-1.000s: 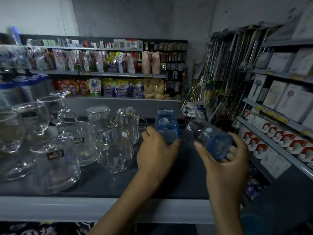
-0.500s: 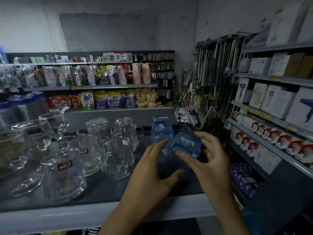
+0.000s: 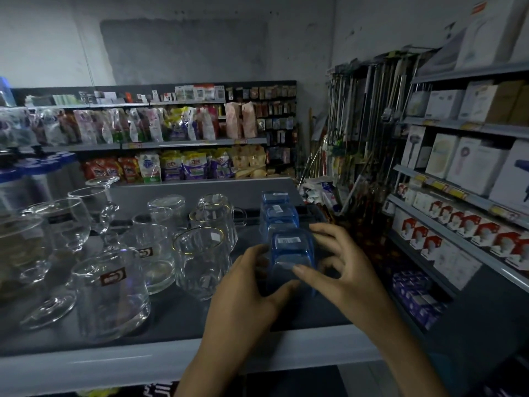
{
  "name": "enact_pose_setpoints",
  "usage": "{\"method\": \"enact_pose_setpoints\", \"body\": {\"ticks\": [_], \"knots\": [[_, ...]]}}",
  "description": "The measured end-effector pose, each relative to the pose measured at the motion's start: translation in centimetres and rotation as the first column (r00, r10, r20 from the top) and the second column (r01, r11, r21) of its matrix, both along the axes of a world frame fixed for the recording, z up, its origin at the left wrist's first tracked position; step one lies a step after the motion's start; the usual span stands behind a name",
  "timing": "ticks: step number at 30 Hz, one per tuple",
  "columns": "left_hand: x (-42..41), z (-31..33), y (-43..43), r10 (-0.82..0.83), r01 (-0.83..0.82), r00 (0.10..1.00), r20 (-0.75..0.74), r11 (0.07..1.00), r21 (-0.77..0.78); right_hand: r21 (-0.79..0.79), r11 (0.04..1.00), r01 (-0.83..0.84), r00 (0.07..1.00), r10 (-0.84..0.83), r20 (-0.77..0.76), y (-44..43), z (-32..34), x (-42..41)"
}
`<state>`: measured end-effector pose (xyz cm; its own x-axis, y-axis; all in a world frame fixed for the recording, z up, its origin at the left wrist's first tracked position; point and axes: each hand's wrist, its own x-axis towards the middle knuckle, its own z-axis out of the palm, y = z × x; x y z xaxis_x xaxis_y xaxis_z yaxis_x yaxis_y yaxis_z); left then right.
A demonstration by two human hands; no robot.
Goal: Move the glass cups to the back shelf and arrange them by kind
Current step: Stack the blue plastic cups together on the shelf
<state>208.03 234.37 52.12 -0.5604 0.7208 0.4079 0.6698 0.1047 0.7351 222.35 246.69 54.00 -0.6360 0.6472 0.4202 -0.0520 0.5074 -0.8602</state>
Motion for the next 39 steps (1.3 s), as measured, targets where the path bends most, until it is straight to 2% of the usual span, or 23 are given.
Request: {"method": "enact_pose_setpoints", "body": {"ticks": [20,39], "knots": [[0.23,0.1,0.36,0.11,-0.111,0.993,-0.033,0.994,-0.011,0.116,0.99,0.079,0.994,-0.086,0.063,0.21,-0.49,-0.66],[0.54,0.38,0.06,0.119,-0.119,0.992,-0.028,0.993,-0.008,0.076,0.996,0.048,0.997,-0.052,0.058,0.28,-0.74,-0.68]]}}
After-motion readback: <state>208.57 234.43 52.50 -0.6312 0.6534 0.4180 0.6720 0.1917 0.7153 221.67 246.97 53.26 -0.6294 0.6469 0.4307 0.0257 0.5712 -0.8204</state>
